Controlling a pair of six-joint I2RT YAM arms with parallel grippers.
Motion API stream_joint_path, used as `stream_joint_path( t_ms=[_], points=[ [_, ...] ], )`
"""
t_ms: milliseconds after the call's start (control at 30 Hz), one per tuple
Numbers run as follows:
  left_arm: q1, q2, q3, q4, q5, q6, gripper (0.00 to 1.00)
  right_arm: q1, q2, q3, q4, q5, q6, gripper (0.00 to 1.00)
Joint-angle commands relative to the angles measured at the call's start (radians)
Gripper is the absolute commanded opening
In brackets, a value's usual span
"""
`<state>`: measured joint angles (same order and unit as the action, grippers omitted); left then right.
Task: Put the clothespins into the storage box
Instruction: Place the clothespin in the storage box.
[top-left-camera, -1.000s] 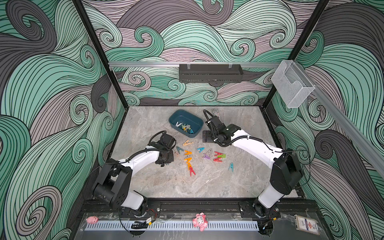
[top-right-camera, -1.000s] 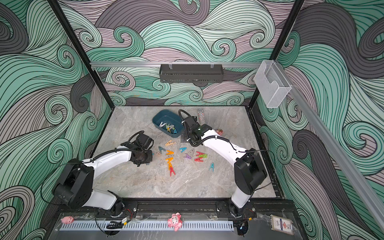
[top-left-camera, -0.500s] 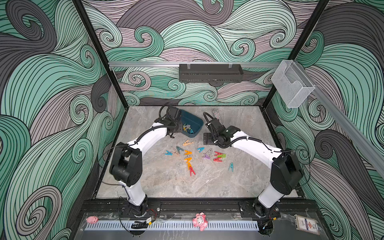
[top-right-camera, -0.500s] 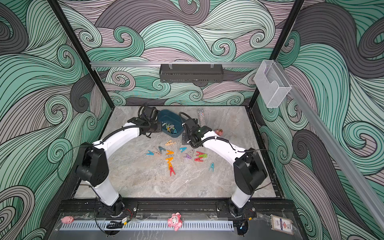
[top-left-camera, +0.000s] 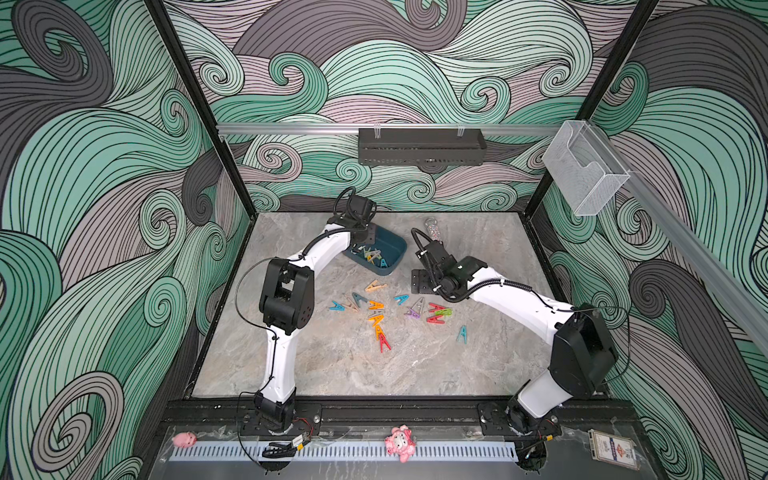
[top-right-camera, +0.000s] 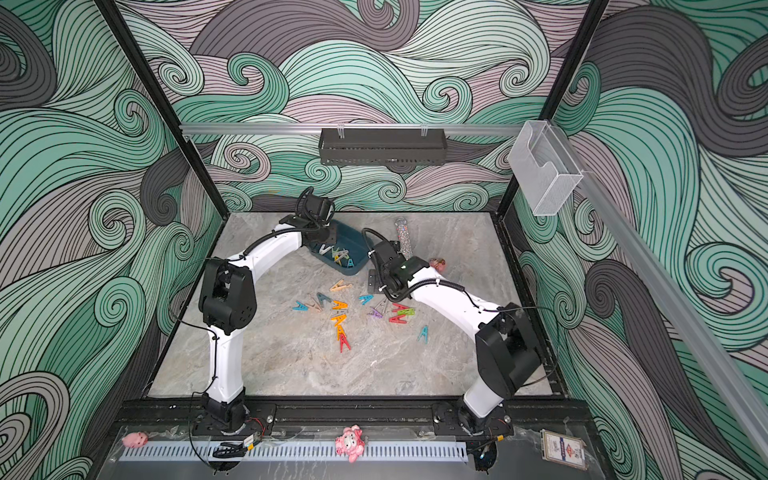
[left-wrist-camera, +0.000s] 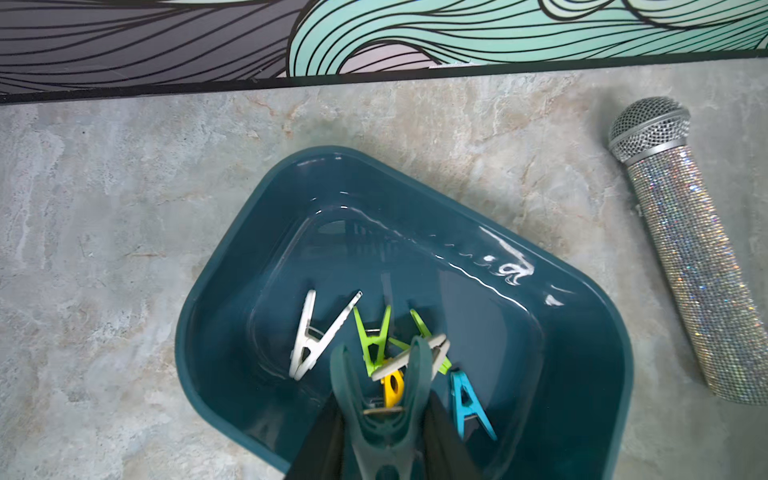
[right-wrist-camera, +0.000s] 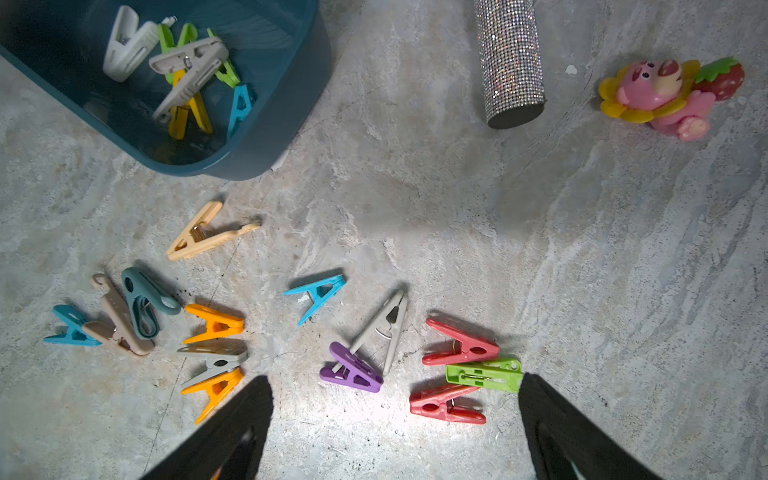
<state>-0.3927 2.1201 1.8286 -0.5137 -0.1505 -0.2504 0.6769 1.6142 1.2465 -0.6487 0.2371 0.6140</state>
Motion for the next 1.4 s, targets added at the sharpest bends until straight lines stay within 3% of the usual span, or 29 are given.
stream_joint_path(
  t_ms=[0,200,267,433,800,1067,1233,1367],
  points=[
    [0.009,0.032,0.049,0.016,-0.015,0.034,0.34,0.006,-0.008,-0.010,-0.005,0.027,0.024,0.93],
    [0.010,0.028,0.070,-0.011,-0.075,0.005,0.73,0.005,-0.014,-0.029,-0.003,0.036,0.027,0.93],
    [0.009,0.000,0.054,-0.014,-0.083,-0.005,0.77,0.004,-0.017,-0.036,-0.005,0.034,0.030,0.93],
    [0.009,-0.148,-0.068,-0.029,-0.052,-0.022,0.77,-0.006,-0.064,-0.098,-0.016,0.027,0.036,0.93],
    [0.009,-0.613,-0.681,0.080,0.000,-0.104,0.76,-0.058,-0.285,-0.324,-0.200,0.003,0.100,0.83],
    [0.002,-0.914,-1.029,0.146,-0.055,-0.172,0.77,-0.059,-0.303,-0.404,-0.211,-0.021,0.161,0.81],
    [-0.002,-1.033,-1.193,0.237,-0.078,-0.237,0.81,-0.064,-0.272,-0.425,-0.198,-0.004,0.156,0.80],
    [-0.003,-1.054,-1.220,0.230,-0.092,-0.260,0.83,-0.074,-0.270,-0.448,-0.175,-0.016,0.161,0.78]
  ],
)
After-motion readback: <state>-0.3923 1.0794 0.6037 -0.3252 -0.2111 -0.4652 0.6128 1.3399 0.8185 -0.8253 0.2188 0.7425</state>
